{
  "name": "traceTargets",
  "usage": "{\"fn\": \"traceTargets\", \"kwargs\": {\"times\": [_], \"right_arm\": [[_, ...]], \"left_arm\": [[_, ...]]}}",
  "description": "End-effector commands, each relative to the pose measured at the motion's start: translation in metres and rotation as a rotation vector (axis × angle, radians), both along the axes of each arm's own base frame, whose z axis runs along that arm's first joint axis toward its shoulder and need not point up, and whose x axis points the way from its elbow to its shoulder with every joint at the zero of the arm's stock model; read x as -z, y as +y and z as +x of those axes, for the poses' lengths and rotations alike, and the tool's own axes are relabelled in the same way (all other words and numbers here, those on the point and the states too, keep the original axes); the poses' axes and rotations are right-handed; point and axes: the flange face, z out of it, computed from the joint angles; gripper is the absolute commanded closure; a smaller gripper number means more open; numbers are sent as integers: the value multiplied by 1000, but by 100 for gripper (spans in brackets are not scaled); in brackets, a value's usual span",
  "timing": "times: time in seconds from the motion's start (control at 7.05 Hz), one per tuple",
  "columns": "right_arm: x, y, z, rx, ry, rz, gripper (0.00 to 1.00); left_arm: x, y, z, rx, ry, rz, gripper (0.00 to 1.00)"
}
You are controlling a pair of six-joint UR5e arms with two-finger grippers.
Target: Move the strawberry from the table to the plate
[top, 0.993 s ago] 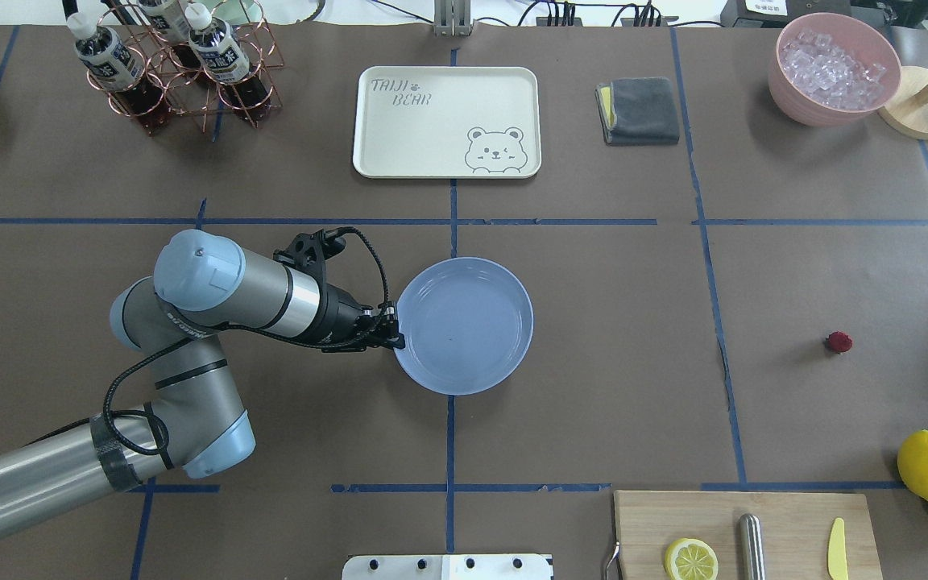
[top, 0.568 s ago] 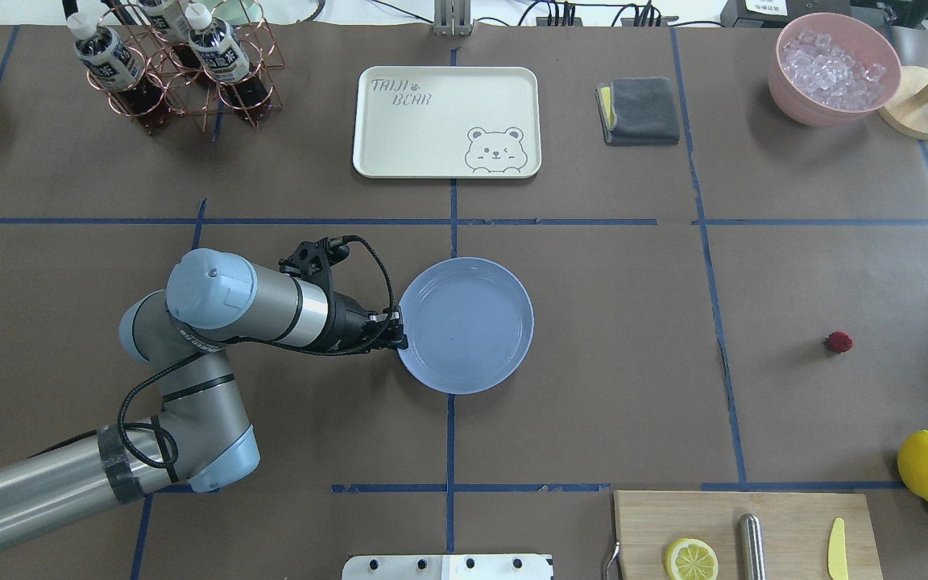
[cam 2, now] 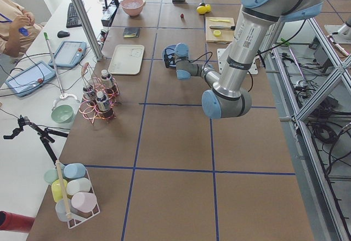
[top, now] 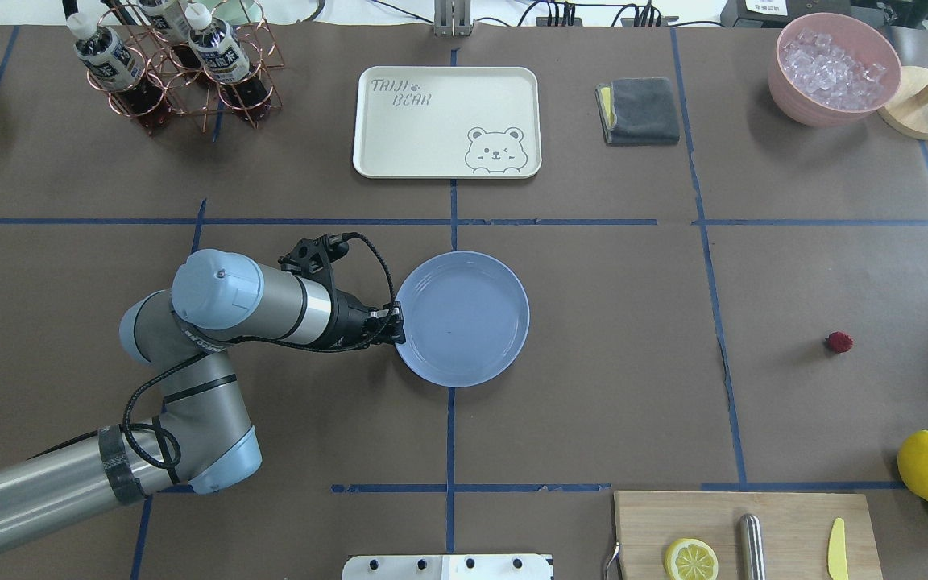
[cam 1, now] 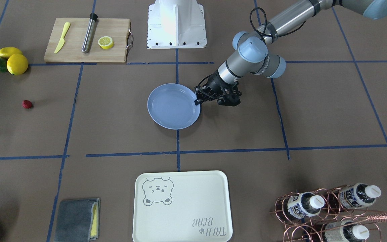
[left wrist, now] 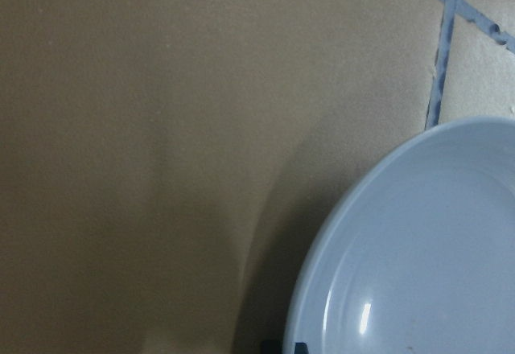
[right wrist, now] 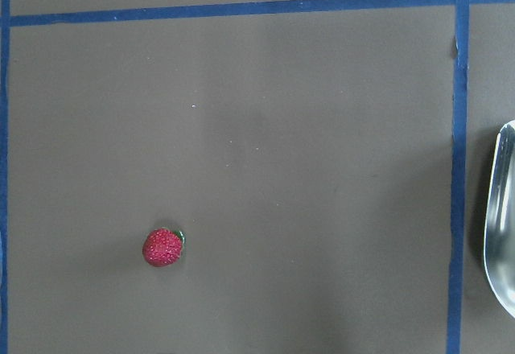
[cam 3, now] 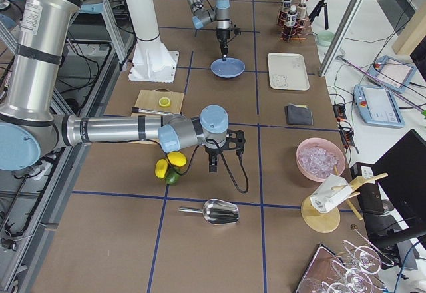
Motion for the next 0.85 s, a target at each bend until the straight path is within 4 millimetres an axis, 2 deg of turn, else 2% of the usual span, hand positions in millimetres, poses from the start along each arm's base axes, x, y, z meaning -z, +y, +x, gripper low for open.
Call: {"fn": "traceTargets", "kwargs": {"times": [0.0,0.14,0.28,0.43,0.57,0.71], "right_arm": [[-3,0,0,0,1,-4,0],[-3,0,0,0,1,-6,0],[-3,0,0,0,1,-6,0],[-3,0,-4,9,4,-3,0],[-1,0,-16,33,4,-5,0],[10,-3,-38,48,-8,-7,0]], "left_arm": [[7,1,-4,2,-11,-5,75],[12,2,-8,3,-12,-6,66],[12,1,-9,6,-14,-7,44],[17,3,-19,9,3,2,31],[32,3,-39,23,36,19,31],[48,4,-60,37,70,38,31]]}}
